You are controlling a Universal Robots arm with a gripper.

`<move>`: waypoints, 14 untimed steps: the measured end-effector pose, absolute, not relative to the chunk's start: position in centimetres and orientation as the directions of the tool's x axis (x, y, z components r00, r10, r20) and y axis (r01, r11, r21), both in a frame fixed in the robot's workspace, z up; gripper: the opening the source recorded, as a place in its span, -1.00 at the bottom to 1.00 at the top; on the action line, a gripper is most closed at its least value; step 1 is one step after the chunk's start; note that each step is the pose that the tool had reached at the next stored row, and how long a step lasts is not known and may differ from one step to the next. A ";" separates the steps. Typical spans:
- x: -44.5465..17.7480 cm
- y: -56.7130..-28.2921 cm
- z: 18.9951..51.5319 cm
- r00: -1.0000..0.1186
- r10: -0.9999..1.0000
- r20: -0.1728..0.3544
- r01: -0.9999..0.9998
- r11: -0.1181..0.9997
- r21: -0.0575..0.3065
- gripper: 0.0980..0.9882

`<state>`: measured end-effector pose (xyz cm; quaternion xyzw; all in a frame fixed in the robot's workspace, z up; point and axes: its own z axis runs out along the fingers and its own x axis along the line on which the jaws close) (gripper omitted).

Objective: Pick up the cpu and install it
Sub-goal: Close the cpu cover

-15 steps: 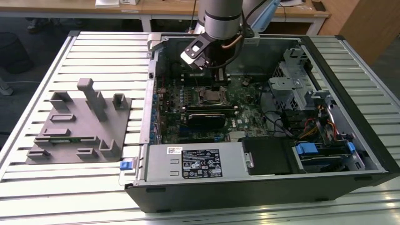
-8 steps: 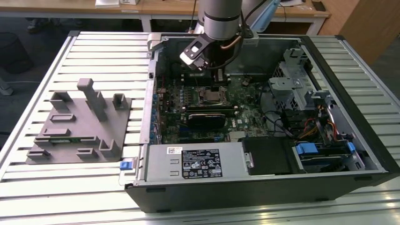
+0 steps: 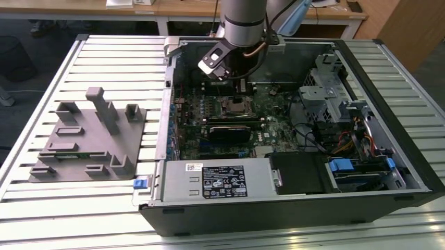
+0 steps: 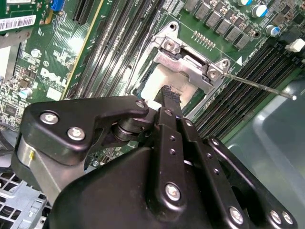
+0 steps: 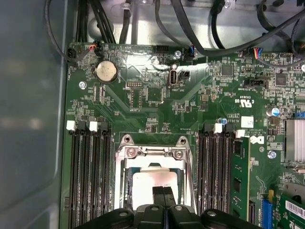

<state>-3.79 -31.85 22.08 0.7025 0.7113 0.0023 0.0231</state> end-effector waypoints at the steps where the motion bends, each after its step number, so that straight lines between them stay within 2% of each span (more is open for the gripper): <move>1: -3.9 -31.9 22.0 -0.012 0.999 -0.030 0.999 0.013 0.036 -0.98; 14: -5.3 -31.9 21.6 -0.012 0.999 -0.029 0.999 0.013 0.036 -0.98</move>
